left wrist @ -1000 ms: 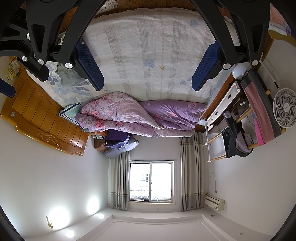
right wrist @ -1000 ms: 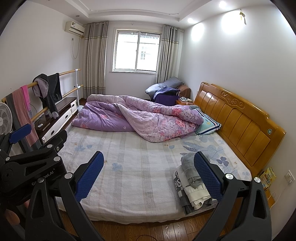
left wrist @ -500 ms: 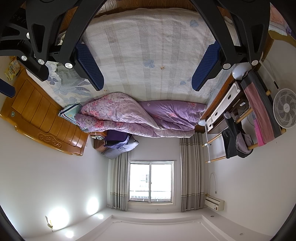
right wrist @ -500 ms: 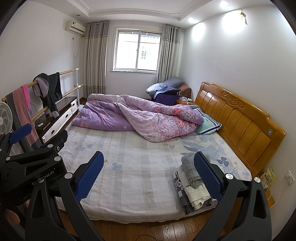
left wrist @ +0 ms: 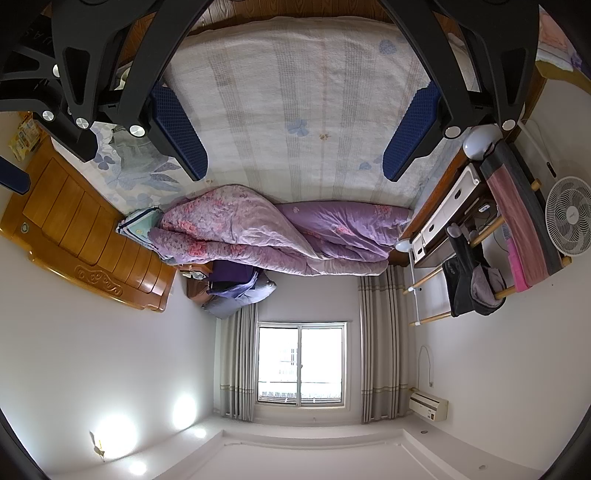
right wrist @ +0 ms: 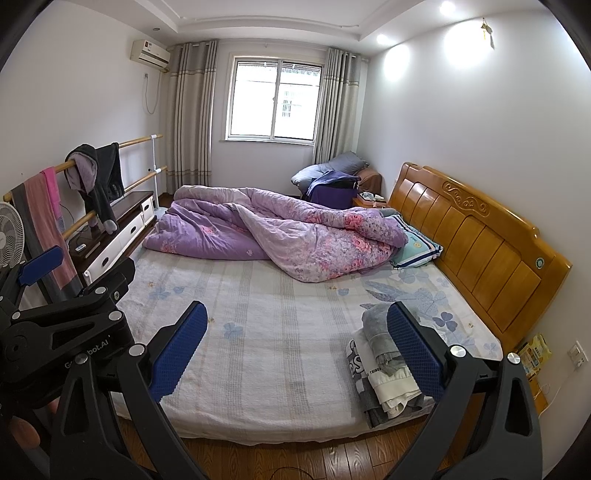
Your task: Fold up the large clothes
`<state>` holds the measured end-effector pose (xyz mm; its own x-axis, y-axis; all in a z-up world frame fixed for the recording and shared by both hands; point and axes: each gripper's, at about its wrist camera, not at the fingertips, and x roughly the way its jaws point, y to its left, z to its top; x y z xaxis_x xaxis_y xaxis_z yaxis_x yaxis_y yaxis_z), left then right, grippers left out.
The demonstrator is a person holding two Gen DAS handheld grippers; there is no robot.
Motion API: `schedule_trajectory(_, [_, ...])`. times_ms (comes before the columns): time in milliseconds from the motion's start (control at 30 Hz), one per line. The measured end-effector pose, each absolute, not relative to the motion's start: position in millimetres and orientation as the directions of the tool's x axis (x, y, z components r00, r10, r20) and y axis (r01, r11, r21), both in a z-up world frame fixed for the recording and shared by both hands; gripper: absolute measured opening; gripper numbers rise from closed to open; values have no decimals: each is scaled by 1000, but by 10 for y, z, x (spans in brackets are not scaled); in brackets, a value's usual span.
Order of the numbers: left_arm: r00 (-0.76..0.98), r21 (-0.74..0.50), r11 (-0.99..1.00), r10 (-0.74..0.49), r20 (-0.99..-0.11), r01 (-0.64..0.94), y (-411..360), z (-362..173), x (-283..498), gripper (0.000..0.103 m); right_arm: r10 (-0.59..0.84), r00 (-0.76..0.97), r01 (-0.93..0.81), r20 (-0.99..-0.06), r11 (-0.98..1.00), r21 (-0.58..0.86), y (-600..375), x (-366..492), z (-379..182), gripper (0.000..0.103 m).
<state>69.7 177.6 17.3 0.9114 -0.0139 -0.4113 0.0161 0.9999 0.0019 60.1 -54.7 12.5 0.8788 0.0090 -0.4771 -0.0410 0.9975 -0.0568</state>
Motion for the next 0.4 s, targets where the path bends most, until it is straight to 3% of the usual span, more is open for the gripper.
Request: schedule_trajectory(400, [903,1,1000,-4,-430,5,1837,-20,652,96,15,874,-49,-486,997,-57,-582,602,43,94])
